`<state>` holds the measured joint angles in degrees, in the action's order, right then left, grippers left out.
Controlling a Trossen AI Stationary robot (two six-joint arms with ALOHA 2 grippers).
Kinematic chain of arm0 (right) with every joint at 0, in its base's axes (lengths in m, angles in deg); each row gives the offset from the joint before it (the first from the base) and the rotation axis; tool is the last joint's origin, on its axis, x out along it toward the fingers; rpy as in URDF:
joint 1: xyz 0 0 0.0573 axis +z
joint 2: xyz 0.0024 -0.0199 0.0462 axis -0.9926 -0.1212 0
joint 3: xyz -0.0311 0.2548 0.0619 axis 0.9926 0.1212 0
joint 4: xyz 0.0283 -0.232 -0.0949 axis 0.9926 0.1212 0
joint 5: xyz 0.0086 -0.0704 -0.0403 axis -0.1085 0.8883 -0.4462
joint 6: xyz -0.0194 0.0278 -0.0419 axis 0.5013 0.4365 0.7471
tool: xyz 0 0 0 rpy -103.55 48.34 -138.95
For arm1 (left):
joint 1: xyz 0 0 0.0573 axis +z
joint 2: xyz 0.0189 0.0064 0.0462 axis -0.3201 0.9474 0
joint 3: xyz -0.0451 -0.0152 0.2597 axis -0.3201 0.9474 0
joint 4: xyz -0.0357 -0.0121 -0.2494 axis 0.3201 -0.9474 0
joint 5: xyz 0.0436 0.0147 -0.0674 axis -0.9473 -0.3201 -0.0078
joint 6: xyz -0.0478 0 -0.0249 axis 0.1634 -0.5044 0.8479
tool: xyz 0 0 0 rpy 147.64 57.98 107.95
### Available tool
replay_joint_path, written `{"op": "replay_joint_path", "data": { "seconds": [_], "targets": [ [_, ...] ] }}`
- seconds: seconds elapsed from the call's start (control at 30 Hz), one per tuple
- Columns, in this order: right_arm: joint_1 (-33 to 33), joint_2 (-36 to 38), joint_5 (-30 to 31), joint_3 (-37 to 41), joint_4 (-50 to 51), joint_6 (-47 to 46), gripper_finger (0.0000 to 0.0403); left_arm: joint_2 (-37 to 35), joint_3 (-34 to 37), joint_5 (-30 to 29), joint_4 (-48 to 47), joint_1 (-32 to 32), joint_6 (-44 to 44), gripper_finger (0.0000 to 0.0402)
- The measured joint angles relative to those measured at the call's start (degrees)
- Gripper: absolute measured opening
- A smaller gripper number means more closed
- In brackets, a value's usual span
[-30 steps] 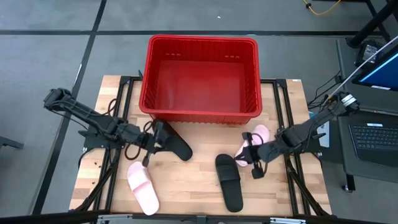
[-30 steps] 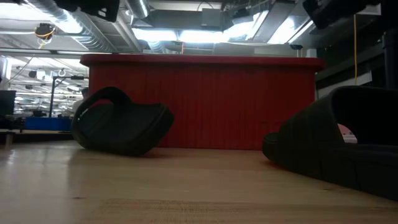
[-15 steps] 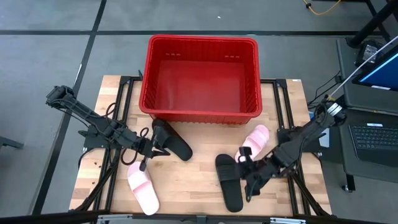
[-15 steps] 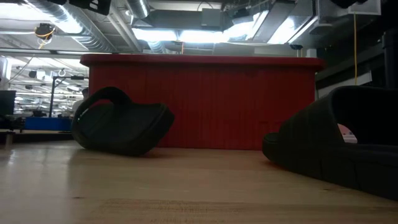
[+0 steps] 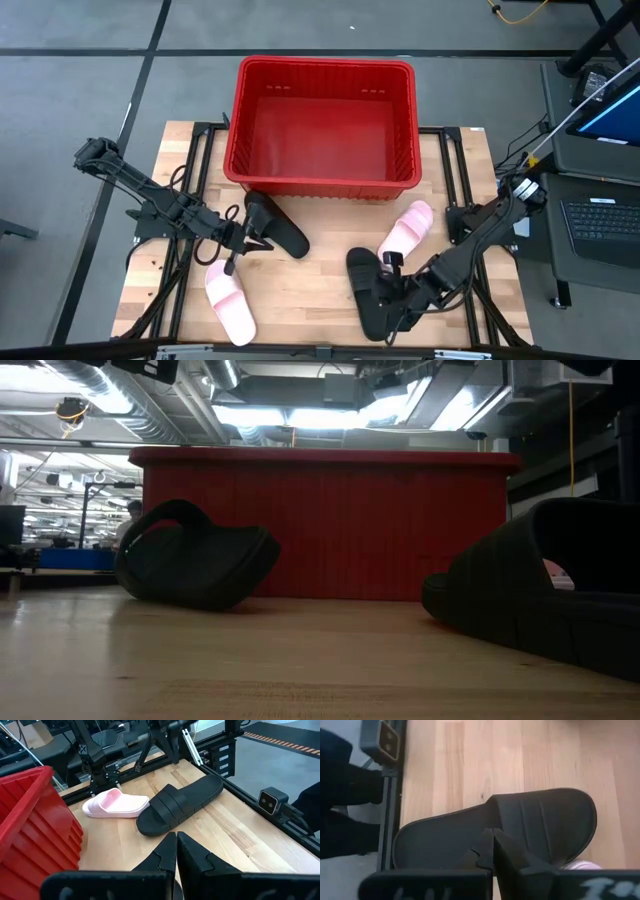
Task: Pick and place slides into bin
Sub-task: Put the right black slide into the red bin
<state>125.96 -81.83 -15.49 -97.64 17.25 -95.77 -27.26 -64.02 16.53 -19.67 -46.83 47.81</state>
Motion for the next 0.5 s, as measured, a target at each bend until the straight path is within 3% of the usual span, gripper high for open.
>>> {"op": "replay_joint_path", "data": {
  "seconds": [0.5],
  "targets": [
    [-0.06, -3.66, 0.04, -0.02, -0.25, -0.15, 0.0147, -0.02, 0.02, 0.09, 0.07, 0.0, 0.0, 0.0013]
  ]
}}
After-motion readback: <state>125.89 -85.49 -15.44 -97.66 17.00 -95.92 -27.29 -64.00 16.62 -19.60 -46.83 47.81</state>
